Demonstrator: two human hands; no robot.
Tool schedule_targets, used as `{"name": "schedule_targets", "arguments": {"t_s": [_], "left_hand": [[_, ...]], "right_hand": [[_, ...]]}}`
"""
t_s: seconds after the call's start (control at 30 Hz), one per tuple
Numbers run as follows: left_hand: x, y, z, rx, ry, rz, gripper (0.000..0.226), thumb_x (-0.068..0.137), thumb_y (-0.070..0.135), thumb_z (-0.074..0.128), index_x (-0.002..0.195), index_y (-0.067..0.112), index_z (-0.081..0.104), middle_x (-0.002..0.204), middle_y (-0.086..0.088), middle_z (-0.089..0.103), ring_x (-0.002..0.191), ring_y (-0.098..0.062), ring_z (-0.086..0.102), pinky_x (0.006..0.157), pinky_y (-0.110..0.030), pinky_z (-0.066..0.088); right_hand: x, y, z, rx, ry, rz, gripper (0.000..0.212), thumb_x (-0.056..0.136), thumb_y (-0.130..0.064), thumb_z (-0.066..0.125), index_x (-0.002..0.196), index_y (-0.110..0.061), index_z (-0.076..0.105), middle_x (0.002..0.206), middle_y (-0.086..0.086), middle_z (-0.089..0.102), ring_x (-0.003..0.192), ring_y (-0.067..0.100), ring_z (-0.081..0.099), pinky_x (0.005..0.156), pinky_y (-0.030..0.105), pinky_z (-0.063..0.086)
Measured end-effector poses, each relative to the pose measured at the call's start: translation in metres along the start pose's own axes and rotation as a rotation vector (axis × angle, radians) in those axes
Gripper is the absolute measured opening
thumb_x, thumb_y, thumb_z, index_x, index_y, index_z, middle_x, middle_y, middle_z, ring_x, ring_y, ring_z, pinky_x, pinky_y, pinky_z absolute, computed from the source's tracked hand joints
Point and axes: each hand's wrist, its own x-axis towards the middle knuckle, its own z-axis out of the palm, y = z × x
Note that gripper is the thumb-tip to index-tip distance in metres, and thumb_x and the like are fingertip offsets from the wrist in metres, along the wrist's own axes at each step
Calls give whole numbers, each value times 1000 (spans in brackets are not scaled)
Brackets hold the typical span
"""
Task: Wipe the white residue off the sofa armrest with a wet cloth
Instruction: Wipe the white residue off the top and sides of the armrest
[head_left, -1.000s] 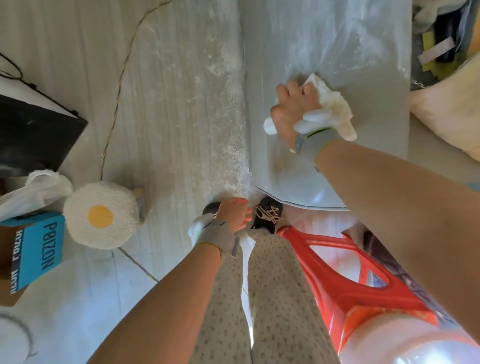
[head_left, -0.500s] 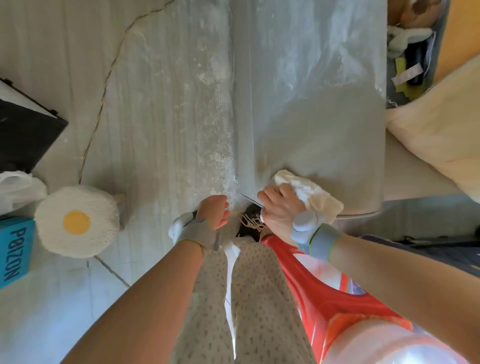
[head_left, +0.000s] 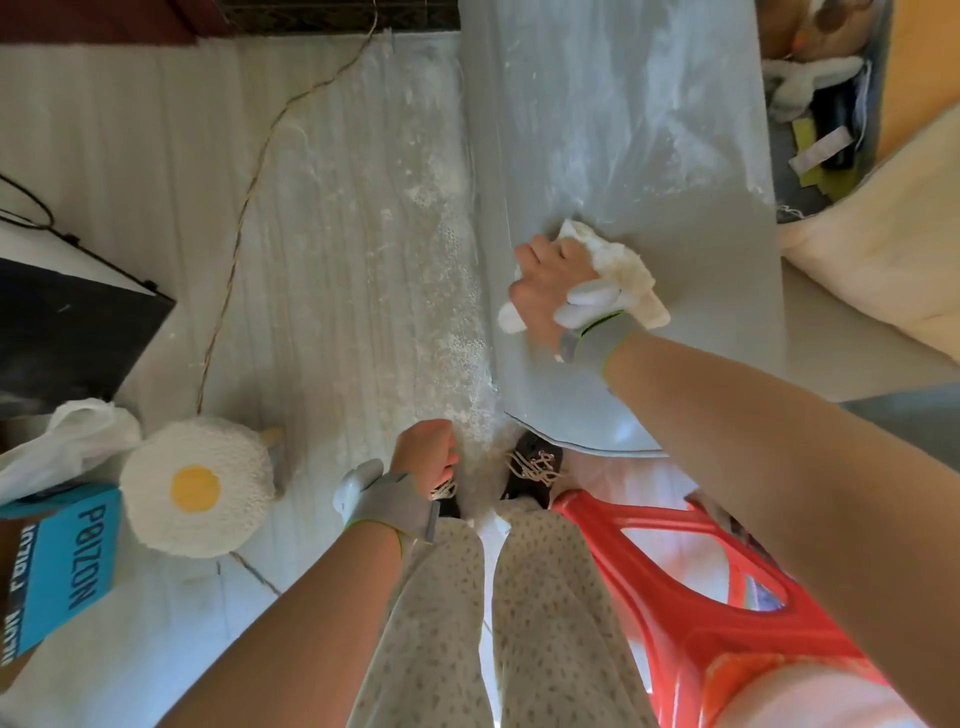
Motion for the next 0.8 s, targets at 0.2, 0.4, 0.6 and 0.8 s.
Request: {"name": "schedule_targets", "arguments": {"t_s": [0.2,0.4,0.6,0.8], "left_hand": [[-15,39,37,192,56,195,16,95,9,43,101,14,56,81,-7,55,70,-22,49,65,-29,41],[-45,66,107,839,168,709,45,92,26,52,135,18,41,146,-3,32,130,-24,38,101,-30,36],[-54,81,157,1757,-9,1044,77,89,45,52,149,28,6,158,1,-6,146,-25,-8,113,-40,24],[-52,92,169,1949,-8,1016,91,82,47,63,149,33,3,158,-1,-6,145,-27,-5,114,-42,20]], "right_hand": [[-70,28,-21,489,517,292,25,67,-14,69,90,-23,72,94,10,59,89,34,53,73,37,36],[-139,71,-19,1219,574,819,29,88,-23,59,113,-9,64,114,14,47,108,26,45,94,23,32],[-167,122,15,1401,522,1123,33,90,-31,51,59,-20,42,68,7,40,69,19,37,61,30,30],[-163,142,37,1442,200,1162,52,90,-49,46,123,-10,51,122,12,57,114,32,50,97,41,39]]}}
